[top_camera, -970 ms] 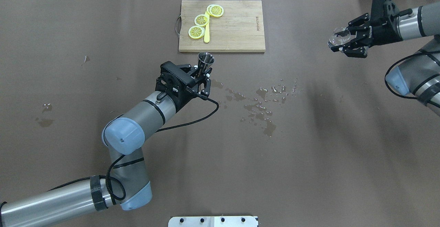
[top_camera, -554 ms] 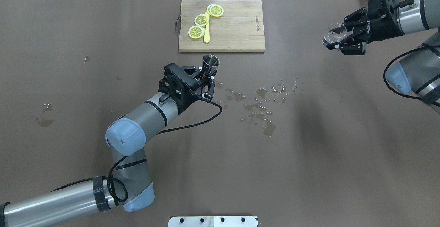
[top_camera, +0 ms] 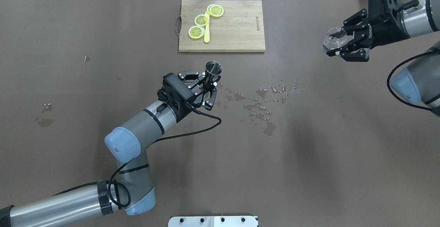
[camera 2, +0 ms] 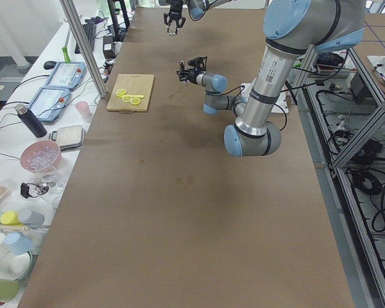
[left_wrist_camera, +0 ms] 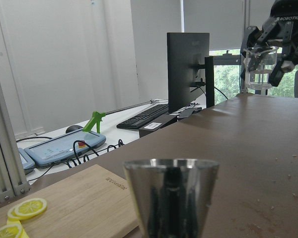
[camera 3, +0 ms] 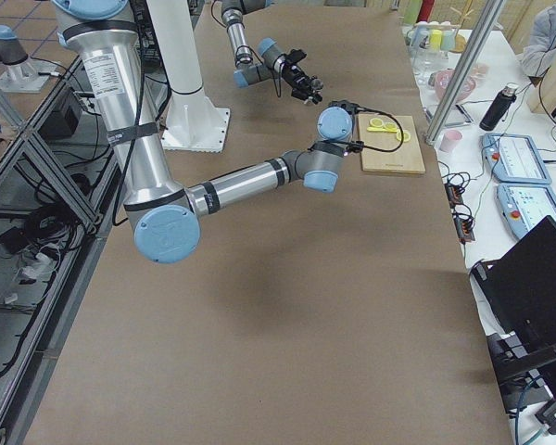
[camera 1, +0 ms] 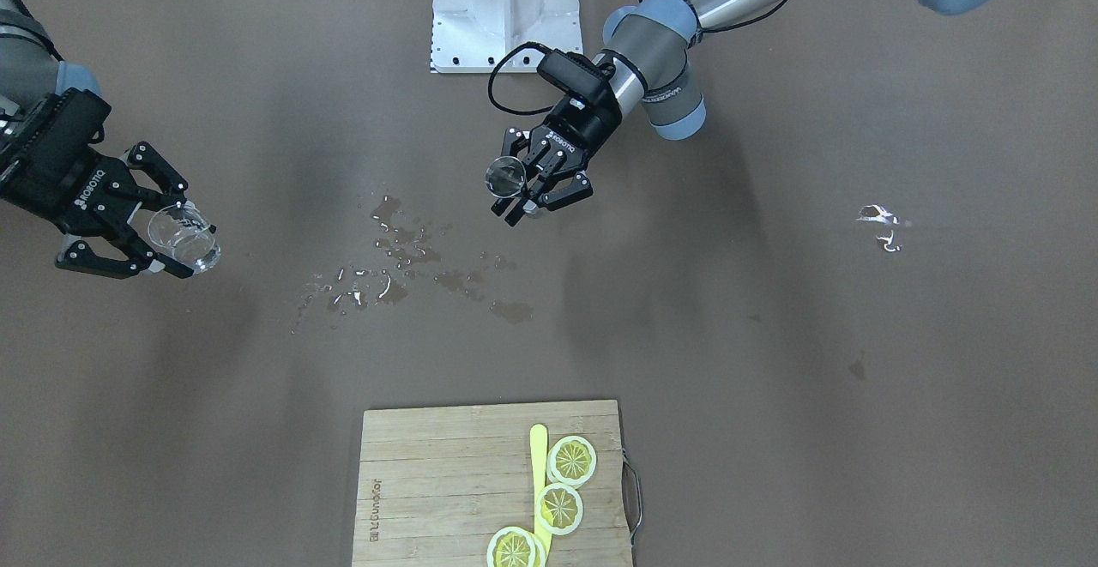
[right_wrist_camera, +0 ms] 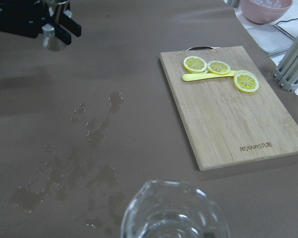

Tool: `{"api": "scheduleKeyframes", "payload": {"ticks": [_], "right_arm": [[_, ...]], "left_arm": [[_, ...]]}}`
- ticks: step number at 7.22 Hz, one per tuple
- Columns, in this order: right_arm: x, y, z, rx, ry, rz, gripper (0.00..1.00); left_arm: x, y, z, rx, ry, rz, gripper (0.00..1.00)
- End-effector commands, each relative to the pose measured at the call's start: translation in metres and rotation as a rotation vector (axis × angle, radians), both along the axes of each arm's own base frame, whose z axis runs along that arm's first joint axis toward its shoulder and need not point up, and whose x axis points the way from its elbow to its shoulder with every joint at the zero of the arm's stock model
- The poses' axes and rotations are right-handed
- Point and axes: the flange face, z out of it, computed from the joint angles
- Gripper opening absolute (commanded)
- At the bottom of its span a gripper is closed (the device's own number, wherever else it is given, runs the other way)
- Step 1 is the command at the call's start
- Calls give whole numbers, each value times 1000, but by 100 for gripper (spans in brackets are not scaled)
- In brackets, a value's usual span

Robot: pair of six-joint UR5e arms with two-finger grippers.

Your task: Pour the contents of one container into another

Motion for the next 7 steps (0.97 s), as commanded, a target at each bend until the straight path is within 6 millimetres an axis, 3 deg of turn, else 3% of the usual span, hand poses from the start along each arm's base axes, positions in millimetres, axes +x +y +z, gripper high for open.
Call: {"api": "scheduleKeyframes", "payload": {"ticks": [1,3,5,7], "right_arm": [[4,15,2,83,106,-29,0],[-17,19,1,79,108,-63,0],[-34,21,-9,112,128,-52,0],[-50,2,-55,79,136,-65,0]], "left_arm": [[2,12,5,72,49,-5,0],[15,6,-17,116,23,-29,0],[34,0,-15,107,-2,-27,0],[41,7,-9,100,-13,-19,0]]}}
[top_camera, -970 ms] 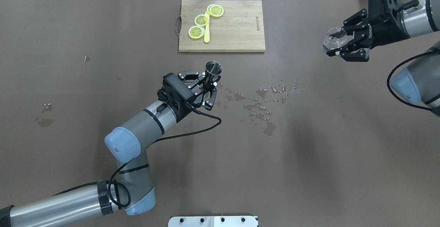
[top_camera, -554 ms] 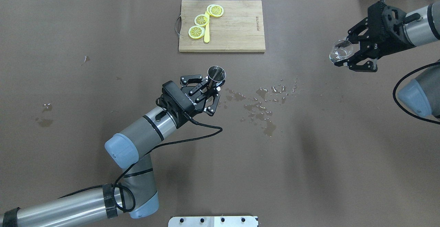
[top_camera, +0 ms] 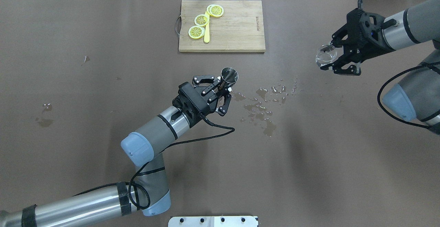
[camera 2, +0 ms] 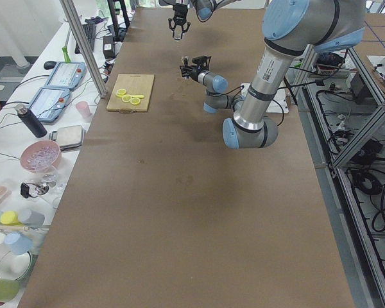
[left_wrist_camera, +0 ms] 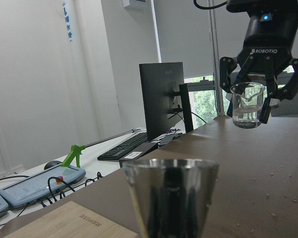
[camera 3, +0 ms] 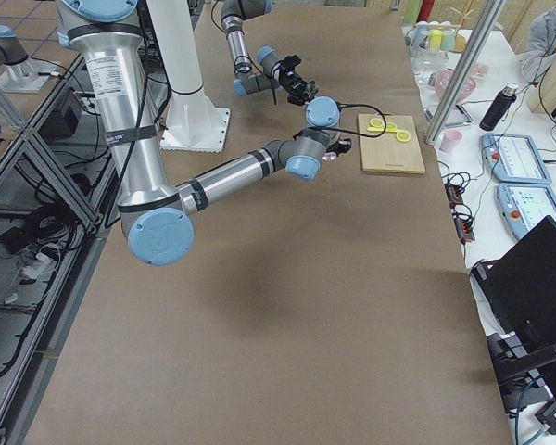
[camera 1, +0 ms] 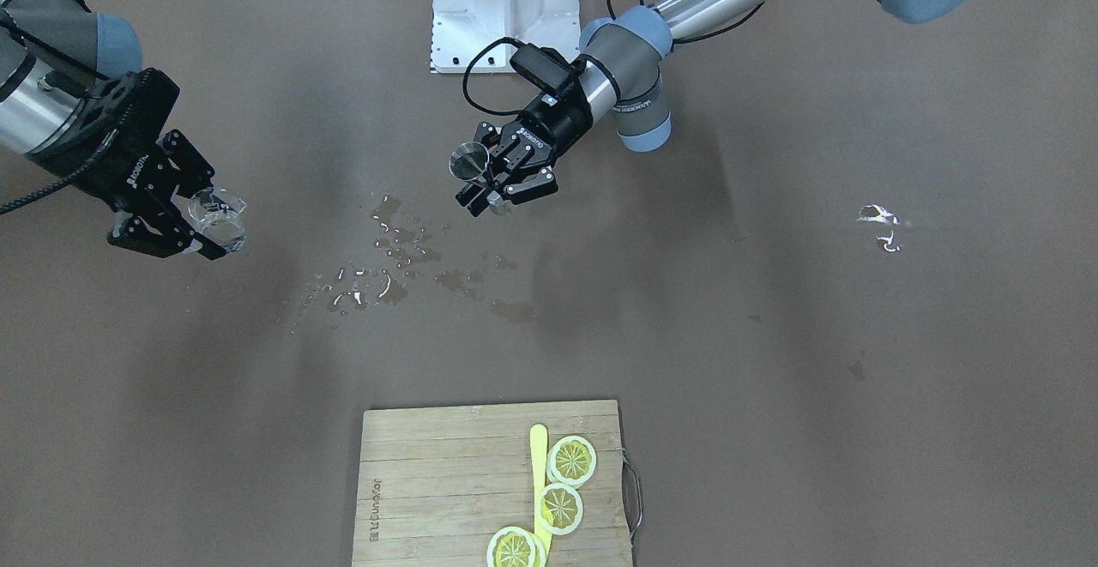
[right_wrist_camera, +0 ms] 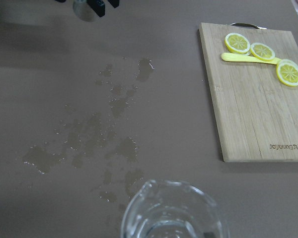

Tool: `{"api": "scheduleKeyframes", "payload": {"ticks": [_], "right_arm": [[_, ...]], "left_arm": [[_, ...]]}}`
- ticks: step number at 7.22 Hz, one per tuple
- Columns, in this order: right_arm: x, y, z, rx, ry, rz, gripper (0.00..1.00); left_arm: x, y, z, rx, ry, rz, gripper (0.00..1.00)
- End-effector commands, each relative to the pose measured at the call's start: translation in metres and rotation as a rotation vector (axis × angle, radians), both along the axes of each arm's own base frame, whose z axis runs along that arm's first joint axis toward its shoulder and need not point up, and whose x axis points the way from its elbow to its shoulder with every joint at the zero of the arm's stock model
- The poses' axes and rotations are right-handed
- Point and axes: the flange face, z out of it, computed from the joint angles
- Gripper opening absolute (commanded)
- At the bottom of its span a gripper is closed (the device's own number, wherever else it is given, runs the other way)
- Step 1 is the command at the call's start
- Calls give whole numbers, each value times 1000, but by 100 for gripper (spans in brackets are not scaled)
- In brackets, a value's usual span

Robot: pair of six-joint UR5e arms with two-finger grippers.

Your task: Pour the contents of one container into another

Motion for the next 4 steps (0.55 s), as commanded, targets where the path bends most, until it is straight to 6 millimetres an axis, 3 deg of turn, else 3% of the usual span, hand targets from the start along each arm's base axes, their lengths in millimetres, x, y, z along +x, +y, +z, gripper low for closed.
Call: {"api": "scheduleKeyframes", "payload": {"ticks": [1,4], "right_arm": [[-11,-12,-52,-36,16,1,0],[-11,10,-93,-92,60,-11,0]], "left_arm": [[5,2,9,-6,-12,0,0],[9,6,9,-4,-15,12,0]]}}
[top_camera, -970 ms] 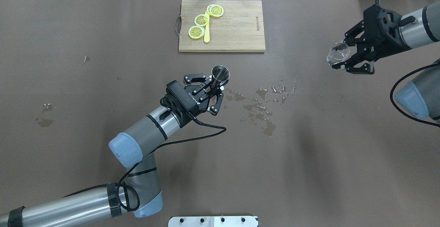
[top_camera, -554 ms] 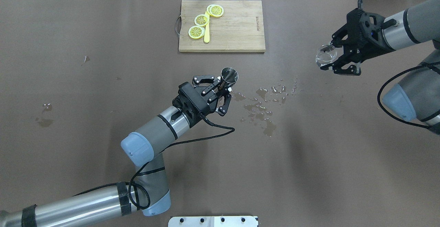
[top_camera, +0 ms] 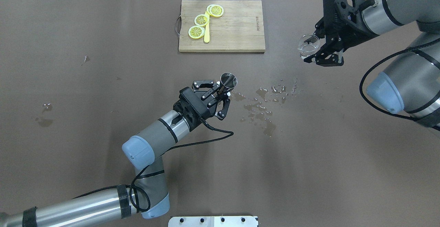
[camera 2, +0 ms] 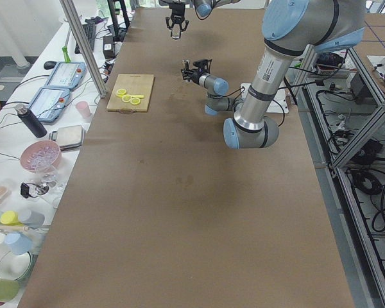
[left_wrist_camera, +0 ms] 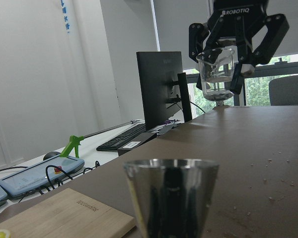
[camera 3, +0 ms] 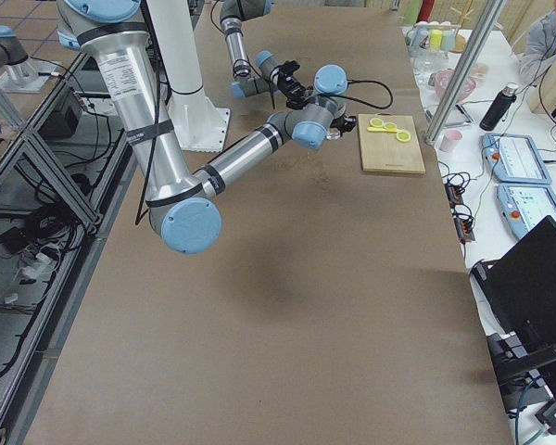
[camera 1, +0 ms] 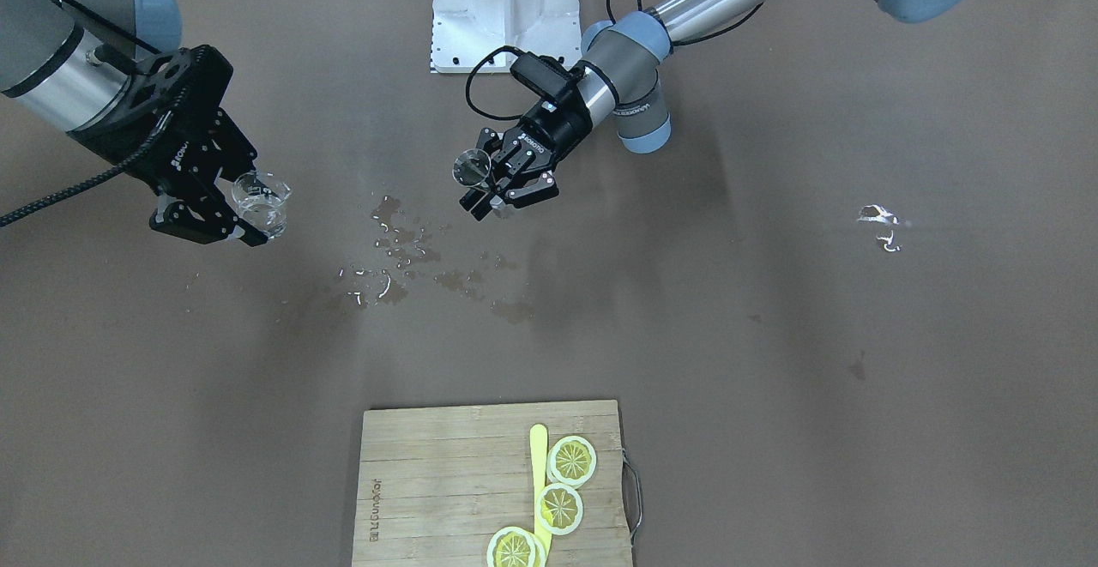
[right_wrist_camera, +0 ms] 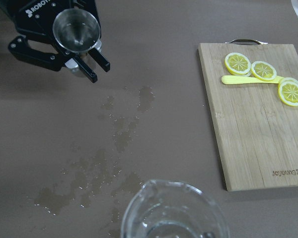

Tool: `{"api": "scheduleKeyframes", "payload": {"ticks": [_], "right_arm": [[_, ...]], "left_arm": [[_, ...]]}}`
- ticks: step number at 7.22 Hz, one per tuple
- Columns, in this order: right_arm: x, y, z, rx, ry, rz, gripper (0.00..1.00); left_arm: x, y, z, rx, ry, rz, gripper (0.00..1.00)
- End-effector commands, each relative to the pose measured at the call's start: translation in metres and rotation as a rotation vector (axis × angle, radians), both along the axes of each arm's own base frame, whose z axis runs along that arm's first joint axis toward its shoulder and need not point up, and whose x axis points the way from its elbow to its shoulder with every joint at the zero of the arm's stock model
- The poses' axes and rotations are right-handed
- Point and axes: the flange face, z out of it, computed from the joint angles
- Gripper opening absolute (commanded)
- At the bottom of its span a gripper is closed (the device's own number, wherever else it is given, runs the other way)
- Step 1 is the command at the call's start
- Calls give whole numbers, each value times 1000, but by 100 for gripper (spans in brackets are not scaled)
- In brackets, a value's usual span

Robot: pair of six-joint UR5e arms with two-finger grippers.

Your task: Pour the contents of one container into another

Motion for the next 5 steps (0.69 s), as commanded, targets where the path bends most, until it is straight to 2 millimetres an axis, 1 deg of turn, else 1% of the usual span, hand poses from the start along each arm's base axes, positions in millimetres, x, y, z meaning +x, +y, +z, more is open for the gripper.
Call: {"api": "scheduleKeyframes", "payload": {"ticks": [1,2,3,5], "right_arm": [[-1,15,-26,-42,39,-4,0],[-7,21,-34,-57,58,-11,0],[-15,19,-53,-85,82,-18,0],[-30,21,-71,-110,121,-25,0]], "left_arm": [[0,2,-4,3,6,5,0],[2,2,-4,4,1,9,0],[1,2,-5,5,5,9,0],[0,3,-6,7,7,9,0]]}}
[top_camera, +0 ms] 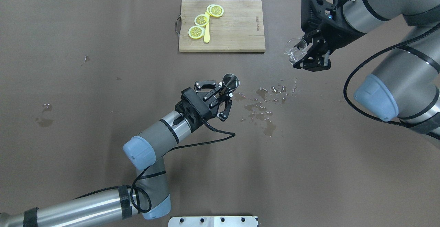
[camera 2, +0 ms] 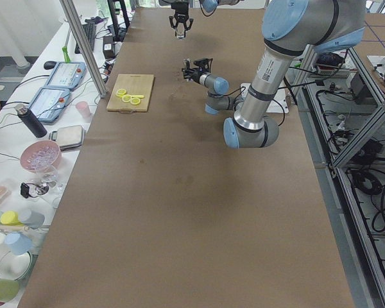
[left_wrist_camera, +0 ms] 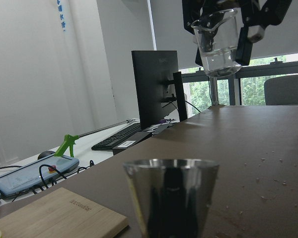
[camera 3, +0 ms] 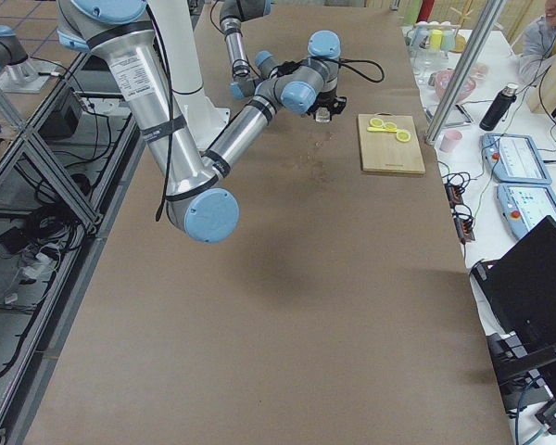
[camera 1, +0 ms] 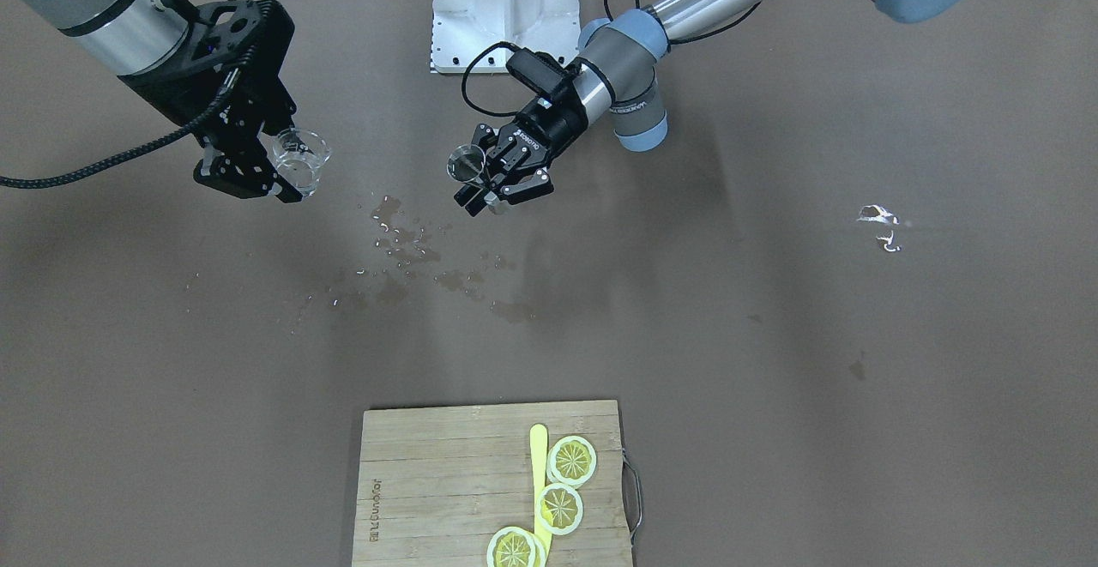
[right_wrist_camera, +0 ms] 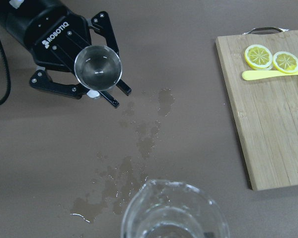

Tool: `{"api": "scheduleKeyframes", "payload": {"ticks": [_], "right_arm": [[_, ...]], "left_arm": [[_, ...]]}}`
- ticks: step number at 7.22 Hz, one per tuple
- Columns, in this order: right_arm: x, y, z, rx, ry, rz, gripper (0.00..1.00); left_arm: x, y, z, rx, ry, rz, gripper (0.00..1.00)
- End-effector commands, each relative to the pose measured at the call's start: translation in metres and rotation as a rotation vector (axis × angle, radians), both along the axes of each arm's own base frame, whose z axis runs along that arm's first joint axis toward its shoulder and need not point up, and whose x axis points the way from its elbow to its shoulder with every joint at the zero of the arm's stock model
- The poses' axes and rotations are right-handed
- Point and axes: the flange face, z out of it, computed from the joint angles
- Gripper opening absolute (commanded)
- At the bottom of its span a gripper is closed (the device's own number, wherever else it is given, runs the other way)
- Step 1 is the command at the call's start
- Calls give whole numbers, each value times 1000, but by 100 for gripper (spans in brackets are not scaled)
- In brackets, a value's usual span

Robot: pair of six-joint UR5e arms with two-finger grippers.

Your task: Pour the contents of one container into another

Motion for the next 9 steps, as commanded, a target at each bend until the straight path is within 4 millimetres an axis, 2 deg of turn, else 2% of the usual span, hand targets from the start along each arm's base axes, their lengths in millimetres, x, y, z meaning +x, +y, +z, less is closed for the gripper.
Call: {"api": "scheduleKeyframes", "payload": {"ticks": [1,7,9], "right_arm": [[-20,5,-18,-29,42,-17,0],[-54,20,-60,-76,137,-44,0],[-64,26,-61,-87,182,-43,0]], "left_arm": [[-1,-1,0,1,-2,-2,0],[-2,-1,-1,1,0,-3,0],[-3,1,-4,3,7,-2,0]]}}
